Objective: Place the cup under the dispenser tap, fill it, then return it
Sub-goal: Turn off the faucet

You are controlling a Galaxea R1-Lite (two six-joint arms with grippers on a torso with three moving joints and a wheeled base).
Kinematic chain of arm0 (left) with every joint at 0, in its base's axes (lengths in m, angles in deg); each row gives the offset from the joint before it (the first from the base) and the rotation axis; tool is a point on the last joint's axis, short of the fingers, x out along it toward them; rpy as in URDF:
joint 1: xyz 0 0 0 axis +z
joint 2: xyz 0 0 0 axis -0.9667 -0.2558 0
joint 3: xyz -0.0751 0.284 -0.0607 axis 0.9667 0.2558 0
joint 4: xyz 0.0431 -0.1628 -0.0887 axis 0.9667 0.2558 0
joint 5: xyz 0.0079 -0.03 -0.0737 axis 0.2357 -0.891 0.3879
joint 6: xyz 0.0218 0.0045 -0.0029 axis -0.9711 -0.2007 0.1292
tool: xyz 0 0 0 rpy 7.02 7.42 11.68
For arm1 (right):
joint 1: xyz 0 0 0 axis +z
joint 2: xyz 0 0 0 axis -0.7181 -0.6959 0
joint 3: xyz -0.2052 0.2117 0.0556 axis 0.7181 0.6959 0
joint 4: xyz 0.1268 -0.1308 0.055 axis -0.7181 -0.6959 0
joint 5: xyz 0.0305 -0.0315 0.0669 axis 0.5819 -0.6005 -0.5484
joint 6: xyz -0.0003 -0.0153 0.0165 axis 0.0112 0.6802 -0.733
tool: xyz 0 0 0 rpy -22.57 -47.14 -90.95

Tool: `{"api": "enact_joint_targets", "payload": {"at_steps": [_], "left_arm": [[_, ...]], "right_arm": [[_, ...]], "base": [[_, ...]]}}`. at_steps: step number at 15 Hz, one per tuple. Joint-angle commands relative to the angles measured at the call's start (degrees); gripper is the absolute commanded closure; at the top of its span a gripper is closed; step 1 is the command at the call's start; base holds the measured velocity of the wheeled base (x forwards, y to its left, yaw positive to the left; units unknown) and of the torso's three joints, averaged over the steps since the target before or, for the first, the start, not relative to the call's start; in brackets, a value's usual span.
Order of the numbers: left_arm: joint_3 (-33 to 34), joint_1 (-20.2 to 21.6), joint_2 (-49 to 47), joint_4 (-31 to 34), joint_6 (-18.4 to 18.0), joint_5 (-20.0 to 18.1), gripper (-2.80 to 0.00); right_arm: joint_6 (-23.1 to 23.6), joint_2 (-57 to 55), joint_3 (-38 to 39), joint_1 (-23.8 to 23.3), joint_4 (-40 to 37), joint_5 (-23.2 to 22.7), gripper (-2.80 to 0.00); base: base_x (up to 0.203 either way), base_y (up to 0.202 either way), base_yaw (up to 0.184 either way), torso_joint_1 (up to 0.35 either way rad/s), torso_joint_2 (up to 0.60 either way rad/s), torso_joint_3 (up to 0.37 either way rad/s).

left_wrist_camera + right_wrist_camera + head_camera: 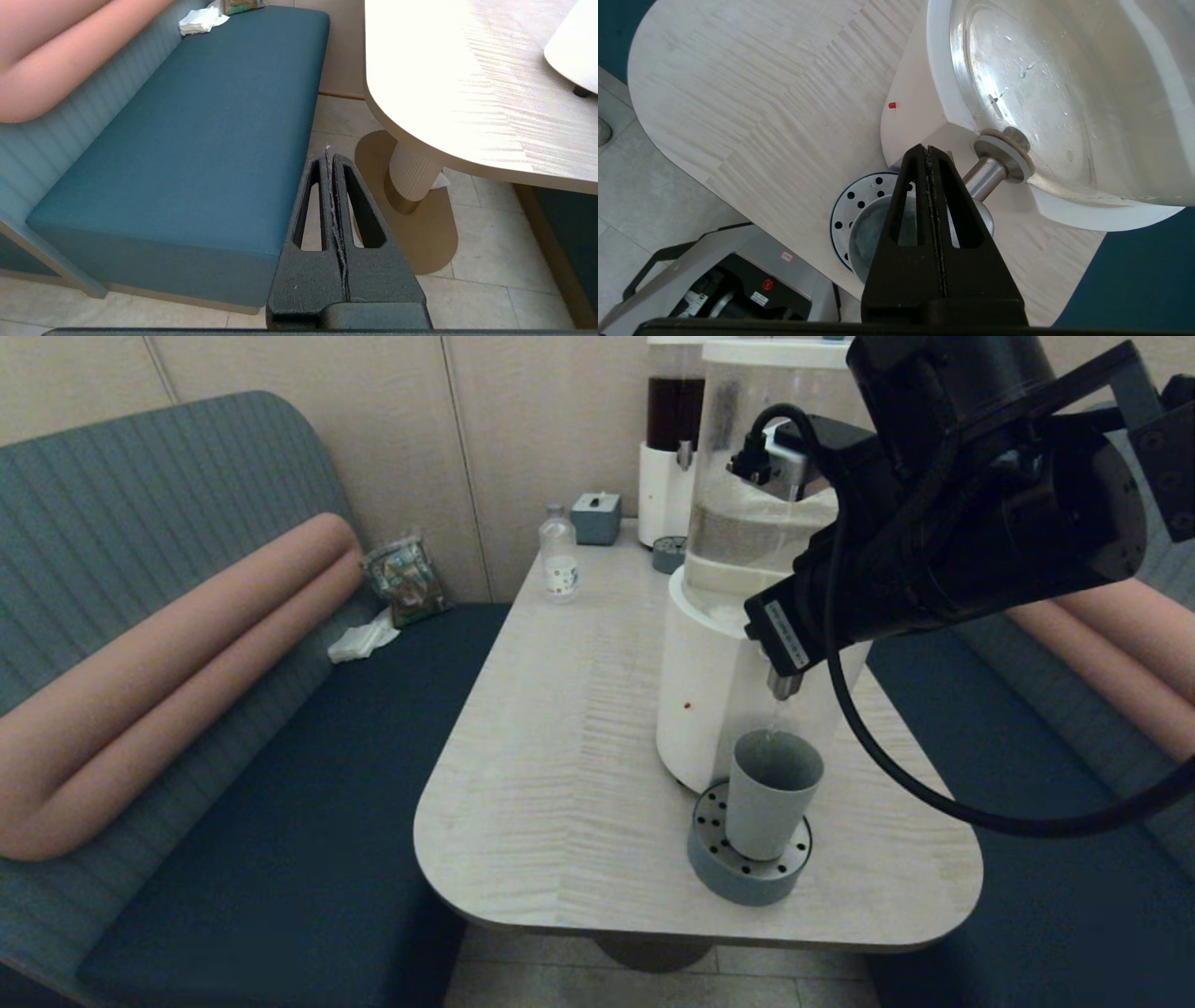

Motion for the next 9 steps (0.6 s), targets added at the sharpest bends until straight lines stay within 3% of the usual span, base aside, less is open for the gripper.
{"api": "enact_joint_targets", "payload": {"at_steps": [1, 9], "left_arm": [[0.09, 0.0, -0.08, -0.01, 0.0, 0.03, 0.0], [0.09, 0.07, -0.08, -0.01, 0.01, 0.03, 0.0]], "right_arm": [[0.16, -0.05, -0.02, 0.0, -0.24, 0.34, 0.0], [0.25, -1.28, -0.1, -0.07, -0.17, 0.87, 0.0]], "base": [[0.0, 0.0, 0.0, 0.0, 0.0, 0.0], [0.0, 0.0, 0.0, 0.0, 0.0, 0.0]]}}
